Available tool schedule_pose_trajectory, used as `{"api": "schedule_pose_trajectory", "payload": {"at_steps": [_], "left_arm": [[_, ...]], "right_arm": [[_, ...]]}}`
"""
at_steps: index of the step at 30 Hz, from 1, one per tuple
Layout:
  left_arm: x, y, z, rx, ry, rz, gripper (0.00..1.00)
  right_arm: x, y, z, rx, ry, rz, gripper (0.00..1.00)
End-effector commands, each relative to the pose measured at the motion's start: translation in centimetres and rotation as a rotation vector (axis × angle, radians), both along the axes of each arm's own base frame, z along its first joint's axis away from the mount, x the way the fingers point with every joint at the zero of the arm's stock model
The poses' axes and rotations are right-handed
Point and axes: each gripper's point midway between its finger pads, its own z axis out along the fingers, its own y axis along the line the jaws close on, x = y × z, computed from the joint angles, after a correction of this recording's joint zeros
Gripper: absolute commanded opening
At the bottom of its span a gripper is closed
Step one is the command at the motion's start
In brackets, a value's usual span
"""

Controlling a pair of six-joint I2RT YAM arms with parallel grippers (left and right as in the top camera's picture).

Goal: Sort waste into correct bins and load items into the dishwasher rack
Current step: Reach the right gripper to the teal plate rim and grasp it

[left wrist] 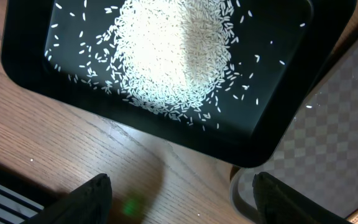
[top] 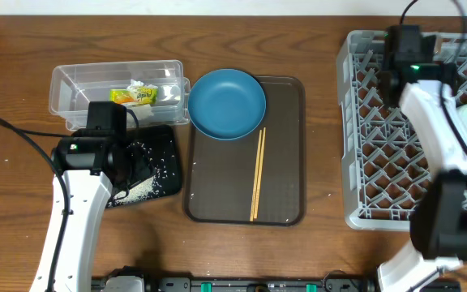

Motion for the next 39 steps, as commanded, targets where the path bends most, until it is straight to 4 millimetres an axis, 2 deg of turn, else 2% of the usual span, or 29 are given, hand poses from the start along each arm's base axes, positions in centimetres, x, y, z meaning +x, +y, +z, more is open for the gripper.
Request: {"api": "schedule_pose_trajectory", "payload": {"at_steps": [1, 6, 8, 11, 15, 18, 23, 27, 29, 31, 34, 35, 39], "left_arm": [[0.1, 0.5, 0.3, 0.016, -0.008, 0.025, 0.75], [0.2, 0.5, 0.3, 0.016, -0.011, 0.025, 0.76], [0.2, 0.5, 0.3, 0.016, -0.011, 0.025, 0.76], [0.1, 0.5, 0.3, 0.016, -0.011, 0.025, 0.76], [0.1, 0.5, 0.3, 0.016, -0.011, 0.025, 0.76], [0.1, 0.5, 0.3, 0.016, -0.011, 0.025, 0.76], [0.1, 0.5, 0.3, 0.016, -0.011, 0.025, 0.76], [0.1, 0.5, 0.3, 0.016, -0.010, 0.025, 0.76], [0.1, 0.5, 0.3, 0.016, -0.011, 0.025, 0.76], [0.1, 0.5, 0.3, 0.016, -0.011, 0.025, 0.76], [0.1, 0.5, 0.3, 0.016, -0.011, 0.025, 0.76], [0.1, 0.5, 0.3, 0.016, -0.011, 0.025, 0.76], [0.1, 0.5, 0.3, 0.016, -0.010, 0.025, 0.76]], "right_arm": [[1.4, 7.6, 1.5, 0.336, -0.103, 0.266, 0.71], [0.9, 21.9, 3.1, 0.893, -0.121, 0.710, 0.64], [0.5, 25.3, 3.2, 1.019, -0.113, 0.754, 0.63], [0.2, 28.7, 1.9, 1.067, -0.075, 0.766, 0.62], [0.1, 32.5, -1.7, 1.047, 0.005, 0.758, 0.64], [0.1, 33.9, -5.0, 1.035, 0.043, 0.658, 0.65], [-0.1, 36.5, -10.6, 1.049, 0.109, 0.556, 0.61], [-0.1, 36.2, -14.4, 1.007, 0.121, 0.430, 0.51], [0.0, 36.0, -15.1, 1.004, 0.115, 0.391, 0.44], [0.3, 35.9, -15.2, 1.004, 0.107, 0.388, 0.31], [0.9, 35.9, -14.9, 1.009, 0.080, 0.396, 0.06], [0.9, 35.9, -14.9, 1.010, 0.078, 0.397, 0.01], [0.8, 35.7, -15.0, 1.006, 0.086, 0.390, 0.01]]}}
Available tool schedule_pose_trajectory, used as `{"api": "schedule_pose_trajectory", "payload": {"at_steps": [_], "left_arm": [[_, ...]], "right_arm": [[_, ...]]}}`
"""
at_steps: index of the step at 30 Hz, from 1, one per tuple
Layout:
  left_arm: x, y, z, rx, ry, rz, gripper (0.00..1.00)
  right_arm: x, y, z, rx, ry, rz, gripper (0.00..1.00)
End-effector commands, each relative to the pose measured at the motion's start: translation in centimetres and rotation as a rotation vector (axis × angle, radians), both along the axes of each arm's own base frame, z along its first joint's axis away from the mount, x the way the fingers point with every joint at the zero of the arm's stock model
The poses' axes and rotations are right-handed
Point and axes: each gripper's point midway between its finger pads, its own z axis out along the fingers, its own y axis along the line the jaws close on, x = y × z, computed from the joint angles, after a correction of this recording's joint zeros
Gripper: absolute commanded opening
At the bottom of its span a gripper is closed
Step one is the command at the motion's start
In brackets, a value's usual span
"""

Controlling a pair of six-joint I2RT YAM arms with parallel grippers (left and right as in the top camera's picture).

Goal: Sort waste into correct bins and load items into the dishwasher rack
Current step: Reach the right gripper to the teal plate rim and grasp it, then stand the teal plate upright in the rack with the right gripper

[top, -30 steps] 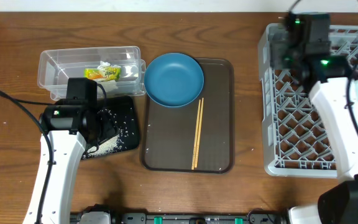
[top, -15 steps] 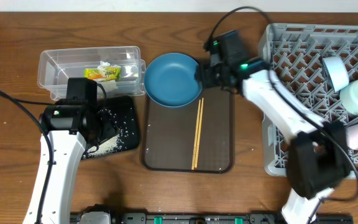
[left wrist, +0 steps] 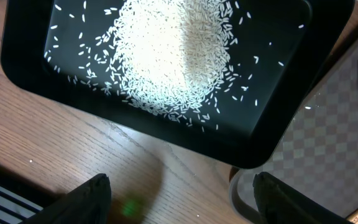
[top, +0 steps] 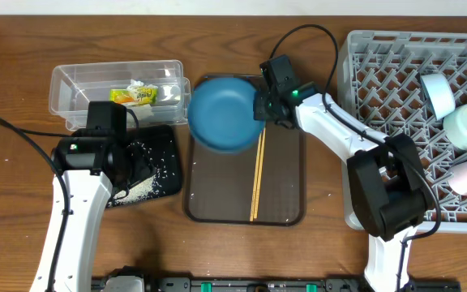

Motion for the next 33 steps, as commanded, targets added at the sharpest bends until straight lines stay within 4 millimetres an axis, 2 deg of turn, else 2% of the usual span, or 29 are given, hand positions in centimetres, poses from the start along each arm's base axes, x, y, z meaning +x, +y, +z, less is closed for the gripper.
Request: {"api": "schedule_pose_trajectory", "payload": {"at_steps": [1, 5, 7, 9, 12, 16, 18, 22, 26, 28, 31, 33], "left_arm": [[0.0, 0.5, 0.3, 0.016, -0.006, 0.025, 0.76], [0.0, 0.5, 0.3, 0.016, -0.006, 0.025, 0.76], [0.0, 0.5, 0.3, 0.016, -0.006, 0.025, 0.76], [0.0, 0.5, 0.3, 0.016, -0.006, 0.025, 0.76], [0.1, 0.5, 0.3, 0.016, -0.007, 0.025, 0.76], [0.1, 0.5, 0.3, 0.016, -0.007, 0.025, 0.76], [0.1, 0.5, 0.3, 0.016, -0.007, 0.025, 0.76], [0.1, 0.5, 0.3, 0.016, -0.007, 0.025, 0.76], [0.1, 0.5, 0.3, 0.016, -0.007, 0.025, 0.76], [0.1, 0.5, 0.3, 0.016, -0.007, 0.025, 0.76], [0.1, 0.5, 0.3, 0.016, -0.007, 0.025, 0.76], [0.1, 0.5, 0.3, 0.016, -0.007, 0.025, 0.76]], "right_arm": [[0.3, -0.6, 0.3, -0.011, -0.006, -0.031, 0.01], [0.5, -1.5, 1.1, -0.010, -0.011, -0.050, 0.01], [1.0, -2.1, 2.3, -0.004, -0.036, -0.061, 0.01], [1.5, -2.8, 4.1, -0.010, -0.083, -0.052, 0.01], [2.2, -4.3, 8.0, -0.050, -0.189, -0.008, 0.01], [2.1, -6.6, 12.4, -0.140, -0.294, 0.022, 0.01], [2.1, -8.8, 14.8, -0.221, -0.353, -0.013, 0.01], [2.1, -14.7, 21.3, -0.491, -0.523, -0.113, 0.01], [1.1, -21.8, 28.0, -0.887, -0.625, -0.273, 0.01], [0.3, -24.8, 30.5, -1.085, -0.611, -0.345, 0.01], [-1.0, -28.5, 32.9, -1.274, -0.555, -0.484, 0.01], [-1.0, -30.1, 33.2, -1.309, -0.528, -0.505, 0.01]]}}
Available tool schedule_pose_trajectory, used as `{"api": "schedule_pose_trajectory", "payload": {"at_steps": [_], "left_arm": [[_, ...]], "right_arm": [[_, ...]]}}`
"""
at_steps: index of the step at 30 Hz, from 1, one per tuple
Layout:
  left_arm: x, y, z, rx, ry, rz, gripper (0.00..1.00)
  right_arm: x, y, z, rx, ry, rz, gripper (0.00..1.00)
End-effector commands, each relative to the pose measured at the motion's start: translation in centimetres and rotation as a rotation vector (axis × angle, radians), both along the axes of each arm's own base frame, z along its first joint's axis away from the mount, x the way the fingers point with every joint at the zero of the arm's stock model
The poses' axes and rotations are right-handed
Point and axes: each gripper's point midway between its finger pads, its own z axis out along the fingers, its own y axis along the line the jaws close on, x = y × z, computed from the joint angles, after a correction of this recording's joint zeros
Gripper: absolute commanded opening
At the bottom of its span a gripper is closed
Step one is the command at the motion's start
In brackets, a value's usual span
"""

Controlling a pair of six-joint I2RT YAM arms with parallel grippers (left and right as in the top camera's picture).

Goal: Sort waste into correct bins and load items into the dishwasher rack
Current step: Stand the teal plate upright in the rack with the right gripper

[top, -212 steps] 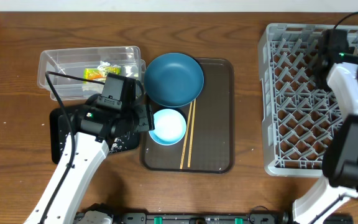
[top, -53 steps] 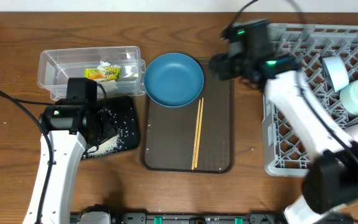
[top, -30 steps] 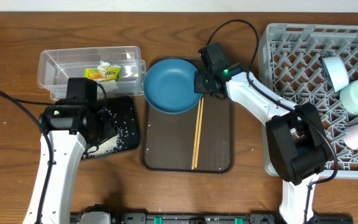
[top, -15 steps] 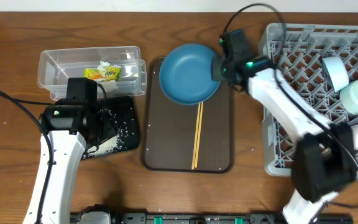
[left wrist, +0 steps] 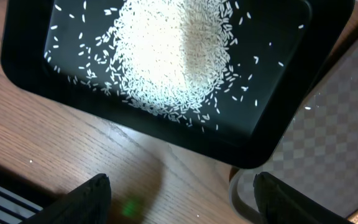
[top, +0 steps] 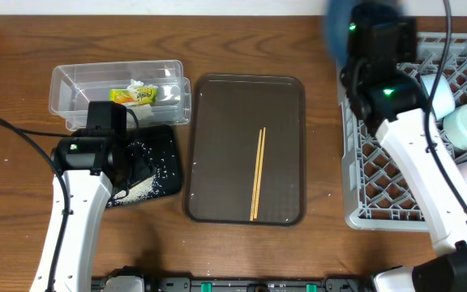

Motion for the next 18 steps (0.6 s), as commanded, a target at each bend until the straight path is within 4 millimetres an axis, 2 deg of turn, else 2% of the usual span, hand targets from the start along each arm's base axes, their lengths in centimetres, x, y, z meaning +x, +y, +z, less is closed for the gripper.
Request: {"api": "schedule_pose_trajectory", "payload": {"at_steps": [1, 5, 10, 14, 18], "left_arm": [[0.0, 0.4, 0.3, 0.016, -0.006, 0.025, 0.76], [0.0, 0.4, 0.3, 0.016, -0.006, 0.025, 0.76], [0.0, 0.4, 0.3, 0.016, -0.006, 0.025, 0.76], [0.0, 0.4, 0.3, 0.016, -0.006, 0.025, 0.76], [0.0, 0.4, 0.3, 0.016, -0.006, 0.025, 0.76]], "right_arm": [[-2.8, -5.0, 1.4, -0.188, 0.116, -0.246, 0.01], [-3.0, -7.6, 0.3, -0.196, 0.161, -0.303, 0.01], [-2.3, -9.6, -2.3, -0.216, 0.249, -0.346, 0.01], [-1.5, -10.6, -4.6, -0.229, 0.308, -0.366, 0.01], [-0.7, -10.7, -6.2, -0.238, 0.337, -0.374, 0.01]]}}
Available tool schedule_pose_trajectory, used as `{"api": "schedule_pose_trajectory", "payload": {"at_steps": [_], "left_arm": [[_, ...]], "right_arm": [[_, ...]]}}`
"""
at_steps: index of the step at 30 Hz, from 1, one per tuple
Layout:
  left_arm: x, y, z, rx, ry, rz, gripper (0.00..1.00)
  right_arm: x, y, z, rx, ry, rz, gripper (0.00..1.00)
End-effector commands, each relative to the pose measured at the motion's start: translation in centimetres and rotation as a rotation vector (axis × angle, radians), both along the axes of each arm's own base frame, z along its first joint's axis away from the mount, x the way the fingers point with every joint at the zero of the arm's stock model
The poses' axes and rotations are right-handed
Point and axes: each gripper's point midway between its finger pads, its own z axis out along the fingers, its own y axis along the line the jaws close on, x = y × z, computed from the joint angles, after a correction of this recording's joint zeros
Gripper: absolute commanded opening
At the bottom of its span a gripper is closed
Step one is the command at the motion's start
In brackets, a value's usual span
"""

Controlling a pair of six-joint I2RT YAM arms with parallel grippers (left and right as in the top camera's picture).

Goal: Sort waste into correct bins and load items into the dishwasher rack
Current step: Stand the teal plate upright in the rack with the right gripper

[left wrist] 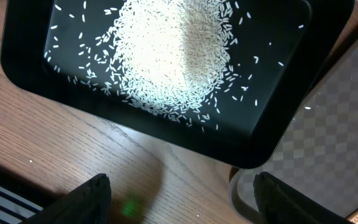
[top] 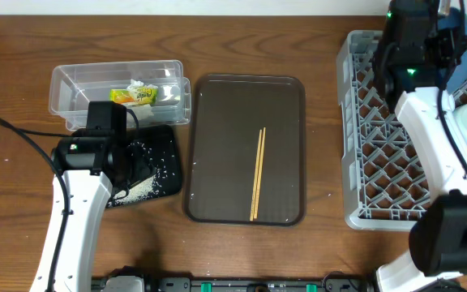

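Observation:
The blue plate (top: 463,42) stands on edge over the far right corner of the grey dishwasher rack (top: 379,138). My right gripper (top: 438,40) is there, shut on it, its fingers mostly hidden under the wrist. A pair of chopsticks (top: 257,174) lies on the brown tray (top: 217,162). A black tray (left wrist: 27,68) holds a heap of rice (left wrist: 173,56). My left gripper (left wrist: 179,198) hovers open just above that tray's near edge, with nothing between its fingers (left wrist: 92,194).
A clear plastic bin (top: 79,88) with a yellow wrapper (top: 134,96) stands behind the black tray. Pale cups sit in the rack's right side. Loose rice grains lie on the wood around the black tray.
My right gripper has moved with the blue plate from above the rack's far left corner to its far right side. The left arm has not moved.
The blue plate lay at the far end of the brown tray while my right gripper was over the rack. Then that gripper was at the plate's right rim. Later the plate was off the tray, by the rack's far left corner, and now over its far right.

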Motion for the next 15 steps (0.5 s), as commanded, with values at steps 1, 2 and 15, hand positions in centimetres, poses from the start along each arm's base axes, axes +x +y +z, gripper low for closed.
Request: {"api": "schedule_pose_trajectory", "payload": {"at_steps": [1, 2, 15], "left_arm": [[0.1, 0.5, 0.3, 0.016, -0.007, 0.025, 0.76], [0.1, 0.5, 0.3, 0.016, -0.007, 0.025, 0.76], [0.1, 0.5, 0.3, 0.016, -0.007, 0.025, 0.76]], "right_arm": [[0.0, -0.5, -0.3, -0.021, 0.008, -0.037, 0.01], [0.2, -0.5, -0.6, -0.020, 0.010, -0.035, 0.01], [1.3, 0.8, -3.1, -0.008, 0.065, 0.008, 0.01]]}}
